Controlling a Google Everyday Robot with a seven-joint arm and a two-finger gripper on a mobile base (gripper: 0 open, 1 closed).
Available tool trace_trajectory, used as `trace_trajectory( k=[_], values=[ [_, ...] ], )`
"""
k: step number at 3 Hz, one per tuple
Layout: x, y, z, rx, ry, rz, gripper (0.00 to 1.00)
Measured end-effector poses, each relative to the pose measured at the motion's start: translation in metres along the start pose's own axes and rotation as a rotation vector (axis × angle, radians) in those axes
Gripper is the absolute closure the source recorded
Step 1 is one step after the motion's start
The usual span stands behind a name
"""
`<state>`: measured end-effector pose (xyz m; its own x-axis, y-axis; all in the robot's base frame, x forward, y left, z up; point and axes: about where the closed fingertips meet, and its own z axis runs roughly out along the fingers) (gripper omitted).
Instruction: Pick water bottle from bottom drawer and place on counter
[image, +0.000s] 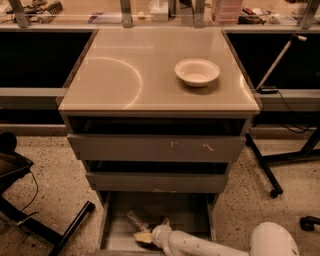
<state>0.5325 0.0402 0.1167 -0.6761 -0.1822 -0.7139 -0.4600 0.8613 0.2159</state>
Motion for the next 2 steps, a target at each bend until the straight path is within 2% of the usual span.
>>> trace_trajectory(
  k=[1,2],
  values=[
    [0.0000,-0.0002,-0.0001,0.000,0.000,0.000,0.19],
    [0.0000,-0.0002,-0.0001,0.000,0.000,0.000,0.42]
  ],
)
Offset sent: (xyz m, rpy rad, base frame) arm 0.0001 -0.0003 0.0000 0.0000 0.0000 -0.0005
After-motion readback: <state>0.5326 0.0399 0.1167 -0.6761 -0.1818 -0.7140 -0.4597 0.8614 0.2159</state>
